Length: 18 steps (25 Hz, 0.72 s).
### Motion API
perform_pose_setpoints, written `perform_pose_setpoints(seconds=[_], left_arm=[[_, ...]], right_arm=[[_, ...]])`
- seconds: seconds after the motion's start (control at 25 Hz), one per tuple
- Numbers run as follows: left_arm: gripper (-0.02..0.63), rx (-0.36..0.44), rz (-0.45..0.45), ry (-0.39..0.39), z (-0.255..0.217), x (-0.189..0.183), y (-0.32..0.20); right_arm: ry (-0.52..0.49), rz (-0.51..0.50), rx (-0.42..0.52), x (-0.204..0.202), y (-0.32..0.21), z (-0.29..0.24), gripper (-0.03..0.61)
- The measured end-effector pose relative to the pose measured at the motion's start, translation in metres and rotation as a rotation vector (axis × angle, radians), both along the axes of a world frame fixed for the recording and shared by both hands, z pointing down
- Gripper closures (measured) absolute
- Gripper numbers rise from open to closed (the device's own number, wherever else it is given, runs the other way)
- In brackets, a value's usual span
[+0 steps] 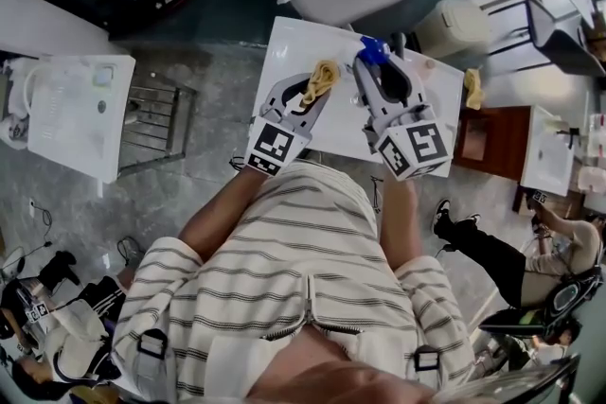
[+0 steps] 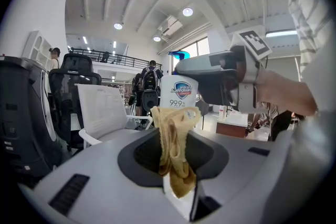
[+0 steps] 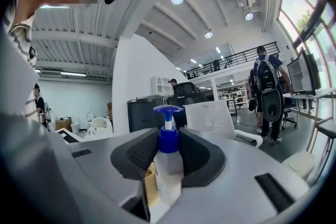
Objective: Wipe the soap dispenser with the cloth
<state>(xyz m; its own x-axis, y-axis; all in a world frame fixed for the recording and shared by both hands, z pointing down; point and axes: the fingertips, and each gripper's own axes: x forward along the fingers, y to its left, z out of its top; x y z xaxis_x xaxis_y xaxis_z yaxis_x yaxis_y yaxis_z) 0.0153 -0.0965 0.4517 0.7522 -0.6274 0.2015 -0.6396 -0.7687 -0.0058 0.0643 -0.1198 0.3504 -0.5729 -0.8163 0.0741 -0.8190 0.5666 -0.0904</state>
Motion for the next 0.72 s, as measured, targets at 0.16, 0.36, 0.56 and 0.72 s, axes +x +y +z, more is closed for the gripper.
perform_pose_setpoints(seconds=[0.16,0.36,0.56,0.72], left_arm=[[0.517,0.010,0.036,-0.004,0.000,0.008,0.008],[0.517,0.032,0.085,0.020,-0.011,0.014,0.015],[0.517,0.073,0.104,0.020,-0.023,0.012,0.018],[0.517,0.080,0.120,0.022,-0.026,0.011,0.018]], right_arm=[[0.002,0.004,0.004,0.000,0.000,0.000,0.454],[0.001,-0.005,-0.002,0.000,0.000,0.001,0.454],[0.004,-0.043,-0.009,0.002,0.006,0.006,0.454],[0.028,-0.073,-0.006,0.002,0.012,0.008,0.454]])
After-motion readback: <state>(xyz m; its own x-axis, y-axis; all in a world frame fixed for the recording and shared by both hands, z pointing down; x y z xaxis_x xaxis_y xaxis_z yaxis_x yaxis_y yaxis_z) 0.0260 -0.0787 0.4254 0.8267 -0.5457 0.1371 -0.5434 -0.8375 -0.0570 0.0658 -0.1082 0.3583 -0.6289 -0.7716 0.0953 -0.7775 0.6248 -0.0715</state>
